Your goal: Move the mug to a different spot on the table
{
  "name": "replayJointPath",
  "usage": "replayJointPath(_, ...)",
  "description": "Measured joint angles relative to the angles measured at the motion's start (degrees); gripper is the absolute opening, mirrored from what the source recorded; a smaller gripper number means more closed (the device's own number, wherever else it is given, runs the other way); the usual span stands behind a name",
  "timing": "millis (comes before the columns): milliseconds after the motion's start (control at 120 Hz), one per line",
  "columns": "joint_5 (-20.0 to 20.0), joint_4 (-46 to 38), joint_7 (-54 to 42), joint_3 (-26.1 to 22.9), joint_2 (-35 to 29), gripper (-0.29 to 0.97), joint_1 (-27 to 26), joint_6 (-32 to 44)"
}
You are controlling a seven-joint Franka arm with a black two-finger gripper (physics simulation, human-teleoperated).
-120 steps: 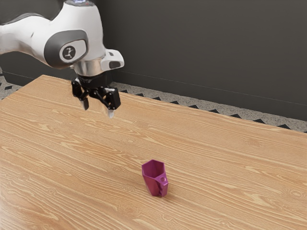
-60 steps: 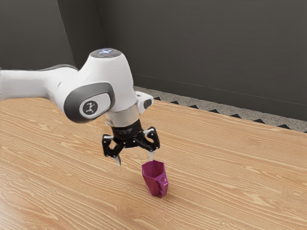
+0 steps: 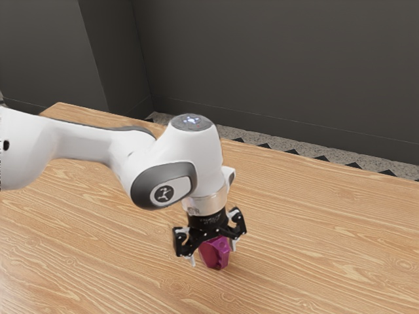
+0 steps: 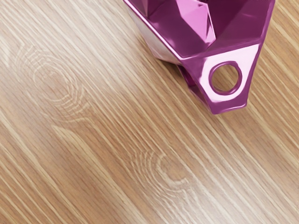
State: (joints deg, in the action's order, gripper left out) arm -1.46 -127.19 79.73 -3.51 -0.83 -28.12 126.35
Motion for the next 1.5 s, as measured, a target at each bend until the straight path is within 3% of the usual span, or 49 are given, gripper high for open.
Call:
replayJointPath(475, 4.8, 4.2, 7.7, -0.1, 8.1, 0.68, -1.3, 5.1)
replayJointPath(808, 5.0, 7.7, 8.7, 0.1, 12.8, 0.68, 1.2, 5.9)
replayJointPath(1500, 4.7, 7.8, 3.5, 1.2, 15.0, 0.68, 3.6, 7.1)
